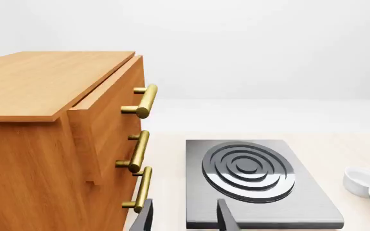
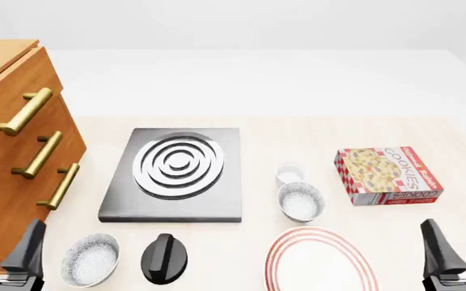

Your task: Pick the akita bowl between the plate and the ramekin and place it on the plate.

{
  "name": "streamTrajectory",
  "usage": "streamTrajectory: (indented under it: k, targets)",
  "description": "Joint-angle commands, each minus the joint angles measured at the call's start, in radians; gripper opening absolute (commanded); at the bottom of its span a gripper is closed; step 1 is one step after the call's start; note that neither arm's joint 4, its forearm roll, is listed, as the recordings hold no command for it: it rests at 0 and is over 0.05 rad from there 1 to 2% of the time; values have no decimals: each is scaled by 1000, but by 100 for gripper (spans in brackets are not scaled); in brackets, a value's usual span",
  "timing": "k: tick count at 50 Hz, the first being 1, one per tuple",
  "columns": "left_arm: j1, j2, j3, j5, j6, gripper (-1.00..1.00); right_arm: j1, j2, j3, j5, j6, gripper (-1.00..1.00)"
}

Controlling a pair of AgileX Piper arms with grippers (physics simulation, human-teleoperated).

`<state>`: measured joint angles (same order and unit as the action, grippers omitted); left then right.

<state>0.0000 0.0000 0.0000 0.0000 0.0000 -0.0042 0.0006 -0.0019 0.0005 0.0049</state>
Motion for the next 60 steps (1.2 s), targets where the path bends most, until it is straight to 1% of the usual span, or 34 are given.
streamTrajectory:
  k: [1, 4, 5, 8, 12, 13, 14, 15, 16, 17, 20, 22, 23, 25, 26, 27, 28, 29, 31, 35, 37, 44, 45, 48, 49, 50, 51, 52, 53, 55, 56, 58, 59, 60]
  targets:
    - [0, 0, 0, 0, 0, 100, -3, 3, -3, 0, 5, 100]
    - [0, 0, 0, 0, 0, 100, 13, 16, -2, -10, 11, 100]
    - [0, 0, 0, 0, 0, 100, 13, 2, -4, -6, -10, 100]
    - [0, 0, 0, 0, 0, 100, 25, 1, -6, -6, -16, 100]
    - [0, 0, 0, 0, 0, 100, 25, 4, -44, 11, 13, 100]
    - [0, 0, 0, 0, 0, 100, 25, 2, -58, 17, -8, 100]
    - [0, 0, 0, 0, 0, 100, 28, 0, -85, 24, -29, 100]
    - [0, 0, 0, 0, 0, 100, 24, 0, -132, 82, -20, 100]
    - [0, 0, 0, 0, 0, 100, 0, 1, -169, 102, -30, 100]
    - [0, 0, 0, 0, 0, 100, 11, 0, -205, 121, -12, 100]
    - [0, 0, 0, 0, 0, 100, -5, 0, -385, 239, -35, 100]
    - [0, 0, 0, 0, 0, 100, 6, 1, -491, 301, -27, 100]
    - [0, 0, 0, 0, 0, 100, -2, 0, -535, 337, -47, 100]
    - [0, 0, 0, 0, 0, 100, 15, 2, -568, 358, -46, 100]
    - [0, 0, 0, 0, 0, 100, 11, 51, -655, 390, -33, 100]
    - [0, 0, 0, 0, 0, 100, 11, 52, -657, 391, -33, 100]
    - [0, 0, 0, 0, 0, 100, 28, 79, -749, 417, -87, 100]
    - [0, 0, 0, 0, 0, 100, 28, 79, -750, 417, -87, 100]
    - [0, 0, 0, 0, 0, 100, 47, 132, -816, 433, -49, 100]
    - [0, 0, 0, 0, 0, 100, 70, 250, -976, 468, -59, 100]
    - [0, 0, 0, 0, 0, 100, 83, 305, -1032, 484, -79, 100]
    - [0, 0, 0, 0, 0, 100, 83, 305, -1033, 484, -79, 100]
    - [0, 0, 0, 0, 0, 100, 166, 515, -1242, 573, 9, 100]
    - [0, 0, 0, 0, 0, 100, 166, 517, -1247, 576, 9, 100]
    - [0, 0, 0, 0, 0, 100, 165, 664, -1381, 654, -26, 100]
    - [0, 0, 0, 0, 0, 100, 181, 690, -1409, 671, -23, 100]
    - [0, 0, 0, 0, 0, 100, 204, 721, -1457, 704, 4, 100]
    - [0, 0, 0, 0, 0, 100, 188, 774, -1517, 762, -10, 100]
    - [0, 0, 0, 0, 0, 100, 206, 791, -1564, 784, 6, 100]
    - [0, 0, 0, 0, 0, 100, 198, 816, -1592, 811, -6, 100]
    - [0, 0, 0, 0, 0, 100, 208, 862, -1669, 865, -22, 100]
    - [0, 0, 0, 0, 0, 100, 206, 917, -1712, 912, -21, 100]
    - [0, 0, 0, 0, 0, 100, 238, 957, -1743, 942, 28, 100]
    - [0, 0, 0, 0, 0, 100, 243, 980, -1760, 961, 30, 100]
